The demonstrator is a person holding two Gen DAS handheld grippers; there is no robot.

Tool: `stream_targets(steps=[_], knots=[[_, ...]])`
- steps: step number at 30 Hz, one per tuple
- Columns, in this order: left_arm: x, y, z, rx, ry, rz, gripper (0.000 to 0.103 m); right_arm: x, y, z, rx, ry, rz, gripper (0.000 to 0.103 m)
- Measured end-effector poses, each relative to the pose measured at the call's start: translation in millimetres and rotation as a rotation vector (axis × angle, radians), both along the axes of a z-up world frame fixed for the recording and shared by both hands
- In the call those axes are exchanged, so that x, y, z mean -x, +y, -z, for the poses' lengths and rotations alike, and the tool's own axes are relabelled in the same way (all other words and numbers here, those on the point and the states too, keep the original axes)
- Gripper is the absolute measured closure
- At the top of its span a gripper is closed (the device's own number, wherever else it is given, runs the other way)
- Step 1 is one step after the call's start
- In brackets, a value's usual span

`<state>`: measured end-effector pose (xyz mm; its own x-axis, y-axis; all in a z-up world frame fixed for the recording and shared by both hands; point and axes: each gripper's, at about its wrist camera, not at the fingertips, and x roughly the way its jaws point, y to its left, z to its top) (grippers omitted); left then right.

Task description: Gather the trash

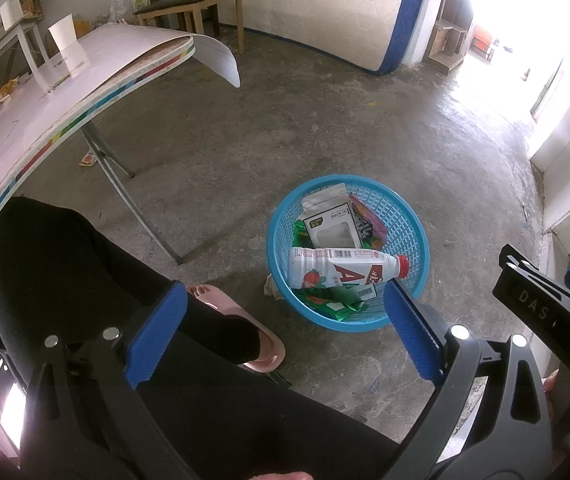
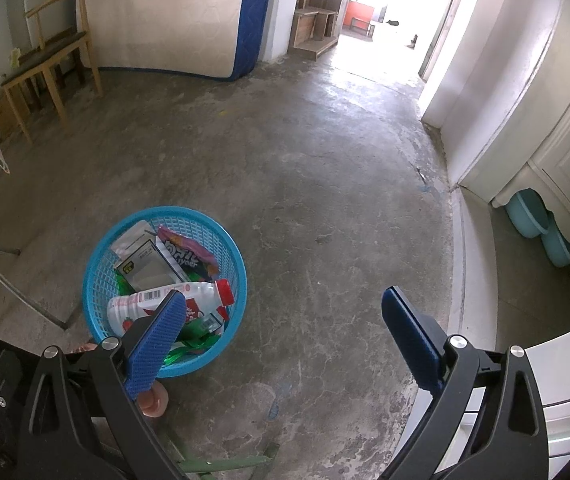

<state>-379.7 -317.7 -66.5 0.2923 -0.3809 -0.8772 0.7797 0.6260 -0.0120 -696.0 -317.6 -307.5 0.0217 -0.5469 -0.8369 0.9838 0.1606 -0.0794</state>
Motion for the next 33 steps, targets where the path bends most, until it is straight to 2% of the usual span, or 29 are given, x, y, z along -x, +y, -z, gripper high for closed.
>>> stream_targets(steps=[33], knots=[[-2.1, 0.2, -1.1, -0.002, -0.008, -0.001, 0.008, -0.8, 0.4, 0.7, -0.005, 0.003, -0.006, 0.008]])
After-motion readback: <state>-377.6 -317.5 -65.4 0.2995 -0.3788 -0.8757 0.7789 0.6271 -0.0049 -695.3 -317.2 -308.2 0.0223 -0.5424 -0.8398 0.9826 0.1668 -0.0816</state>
